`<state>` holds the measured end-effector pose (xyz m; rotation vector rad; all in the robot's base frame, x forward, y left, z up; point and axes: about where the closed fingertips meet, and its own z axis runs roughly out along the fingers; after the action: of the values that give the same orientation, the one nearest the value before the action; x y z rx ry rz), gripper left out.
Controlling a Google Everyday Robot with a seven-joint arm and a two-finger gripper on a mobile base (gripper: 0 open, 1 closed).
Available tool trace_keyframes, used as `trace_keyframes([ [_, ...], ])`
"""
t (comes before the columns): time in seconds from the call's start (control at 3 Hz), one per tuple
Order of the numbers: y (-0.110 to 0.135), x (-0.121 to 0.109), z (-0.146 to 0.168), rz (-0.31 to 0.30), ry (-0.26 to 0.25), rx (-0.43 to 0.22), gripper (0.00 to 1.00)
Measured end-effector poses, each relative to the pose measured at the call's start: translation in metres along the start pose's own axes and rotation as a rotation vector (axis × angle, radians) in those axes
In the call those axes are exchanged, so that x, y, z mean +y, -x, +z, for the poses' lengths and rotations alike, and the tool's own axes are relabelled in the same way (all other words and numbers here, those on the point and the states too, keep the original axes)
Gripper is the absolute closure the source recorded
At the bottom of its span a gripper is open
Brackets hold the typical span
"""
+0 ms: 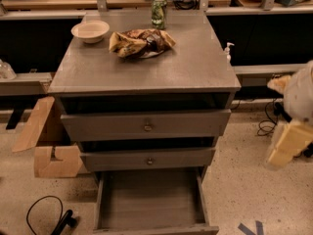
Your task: Close bottom drawer
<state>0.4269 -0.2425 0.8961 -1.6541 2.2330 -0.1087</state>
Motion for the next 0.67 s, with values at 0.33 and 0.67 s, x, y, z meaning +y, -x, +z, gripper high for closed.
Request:
trace_keyframes([
  [0.33,-0.041,0.021,0.068,-0.01,0.013,-0.019,0.0],
  [0.67,-0.068,0.012,0.129,0.005,-0.032,-0.067,0.0],
])
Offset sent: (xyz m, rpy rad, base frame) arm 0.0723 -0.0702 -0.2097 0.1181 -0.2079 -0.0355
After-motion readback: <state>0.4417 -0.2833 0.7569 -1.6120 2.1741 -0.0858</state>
